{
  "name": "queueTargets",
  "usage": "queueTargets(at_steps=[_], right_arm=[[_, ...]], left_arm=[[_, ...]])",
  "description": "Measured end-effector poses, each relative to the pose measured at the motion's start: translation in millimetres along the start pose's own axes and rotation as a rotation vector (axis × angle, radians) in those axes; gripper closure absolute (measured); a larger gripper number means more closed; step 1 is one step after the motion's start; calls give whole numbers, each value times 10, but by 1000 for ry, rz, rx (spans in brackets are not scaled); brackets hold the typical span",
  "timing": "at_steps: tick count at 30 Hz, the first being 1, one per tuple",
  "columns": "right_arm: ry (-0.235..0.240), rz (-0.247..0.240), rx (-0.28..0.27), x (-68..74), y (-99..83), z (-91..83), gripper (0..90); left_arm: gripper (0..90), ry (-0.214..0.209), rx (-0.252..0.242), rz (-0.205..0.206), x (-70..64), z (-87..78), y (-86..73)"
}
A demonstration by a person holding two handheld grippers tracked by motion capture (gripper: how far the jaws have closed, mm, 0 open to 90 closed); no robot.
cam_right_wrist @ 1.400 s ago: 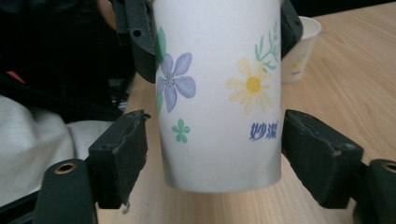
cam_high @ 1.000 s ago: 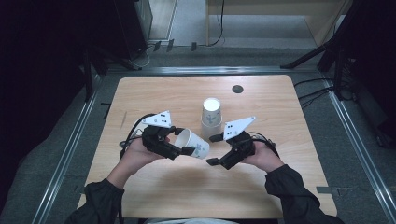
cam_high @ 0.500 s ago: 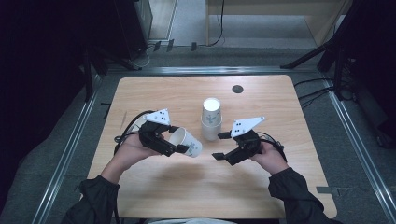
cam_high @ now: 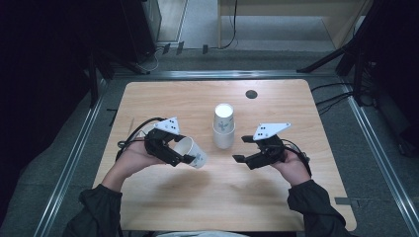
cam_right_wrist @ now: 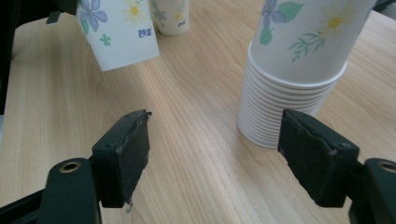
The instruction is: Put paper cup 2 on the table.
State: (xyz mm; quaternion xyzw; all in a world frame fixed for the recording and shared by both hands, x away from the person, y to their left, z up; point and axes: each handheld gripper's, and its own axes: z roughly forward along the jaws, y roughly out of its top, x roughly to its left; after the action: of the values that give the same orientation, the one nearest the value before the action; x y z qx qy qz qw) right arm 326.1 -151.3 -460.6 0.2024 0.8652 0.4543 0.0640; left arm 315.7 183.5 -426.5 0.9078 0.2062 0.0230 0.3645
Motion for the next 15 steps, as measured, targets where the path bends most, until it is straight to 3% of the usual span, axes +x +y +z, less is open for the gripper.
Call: queueTargets(at_steps=[5, 15], right_arm=[[-64, 16, 14, -48, -42, -37, 250], [-86, 53, 20, -125, -119, -120, 249]], left_arm=[[257, 13, 17, -2, 34, -32, -52], [254, 56, 38, -28, 91, -128, -202]])
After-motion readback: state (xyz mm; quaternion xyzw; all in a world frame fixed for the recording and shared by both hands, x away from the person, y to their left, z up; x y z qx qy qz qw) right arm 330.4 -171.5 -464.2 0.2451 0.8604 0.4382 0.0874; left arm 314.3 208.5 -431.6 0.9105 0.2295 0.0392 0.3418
